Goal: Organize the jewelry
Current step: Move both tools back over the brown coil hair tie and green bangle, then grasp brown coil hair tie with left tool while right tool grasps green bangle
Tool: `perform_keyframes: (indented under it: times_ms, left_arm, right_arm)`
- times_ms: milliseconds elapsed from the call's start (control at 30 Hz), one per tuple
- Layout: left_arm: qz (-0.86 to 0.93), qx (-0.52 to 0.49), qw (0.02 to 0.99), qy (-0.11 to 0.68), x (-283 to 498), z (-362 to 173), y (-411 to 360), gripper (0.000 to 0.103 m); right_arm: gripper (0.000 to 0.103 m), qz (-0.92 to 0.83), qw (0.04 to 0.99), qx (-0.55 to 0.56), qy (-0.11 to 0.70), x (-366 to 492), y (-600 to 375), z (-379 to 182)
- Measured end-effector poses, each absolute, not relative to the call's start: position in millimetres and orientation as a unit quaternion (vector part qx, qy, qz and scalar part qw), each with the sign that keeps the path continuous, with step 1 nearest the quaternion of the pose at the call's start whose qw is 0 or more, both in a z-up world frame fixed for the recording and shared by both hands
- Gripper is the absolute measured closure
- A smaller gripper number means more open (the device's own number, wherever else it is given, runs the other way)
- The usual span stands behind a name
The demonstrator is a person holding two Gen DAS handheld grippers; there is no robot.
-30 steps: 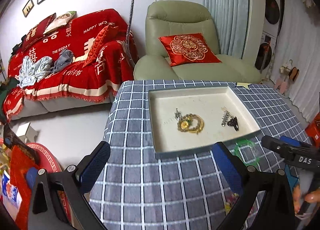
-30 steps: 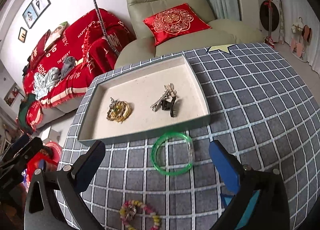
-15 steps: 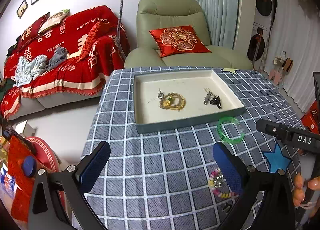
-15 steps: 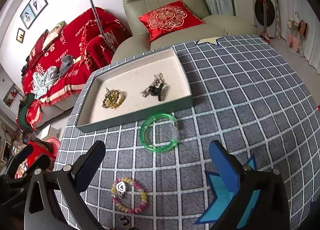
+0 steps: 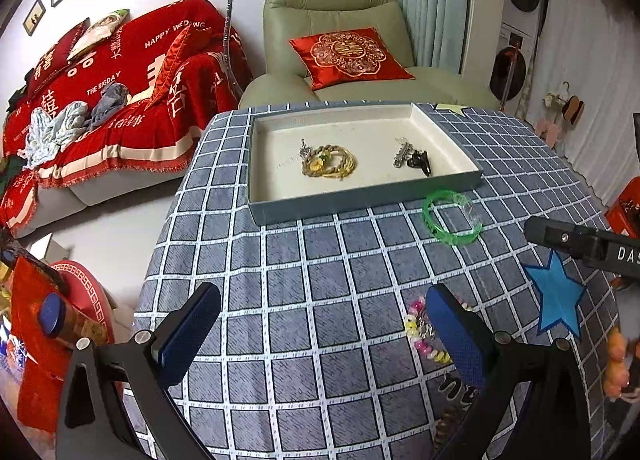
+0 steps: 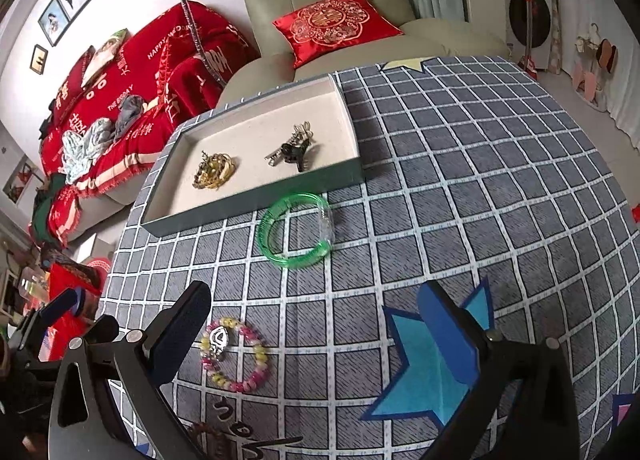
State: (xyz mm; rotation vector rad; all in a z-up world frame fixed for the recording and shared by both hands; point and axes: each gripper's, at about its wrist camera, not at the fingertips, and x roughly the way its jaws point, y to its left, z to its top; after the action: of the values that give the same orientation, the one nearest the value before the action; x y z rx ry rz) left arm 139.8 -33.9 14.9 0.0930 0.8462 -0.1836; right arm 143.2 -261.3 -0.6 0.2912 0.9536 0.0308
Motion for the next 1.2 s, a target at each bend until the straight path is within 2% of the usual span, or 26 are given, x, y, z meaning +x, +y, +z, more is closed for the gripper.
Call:
perform_keyframes:
  times_ms: [400,700,1200]
  left_arm:
    - [-0.122,0.032,0.887,0.445,134,-15,-31,0.0]
    - [-0.143,0.033,0.876,0.46,134,-29,-39,0.0]
    - [-0.188,0.038,0.858,0.476,107,-33,-57,0.0]
  right_arm:
    - [0.0,-0.001,0.863,0.172,0.474,128,-277,-17]
    - [0.0,-0.028,0.849,0.164,0.501,121,-294,-34]
    - [0.0,-0.009,0.855,0.131,0.502,134,-275,-33]
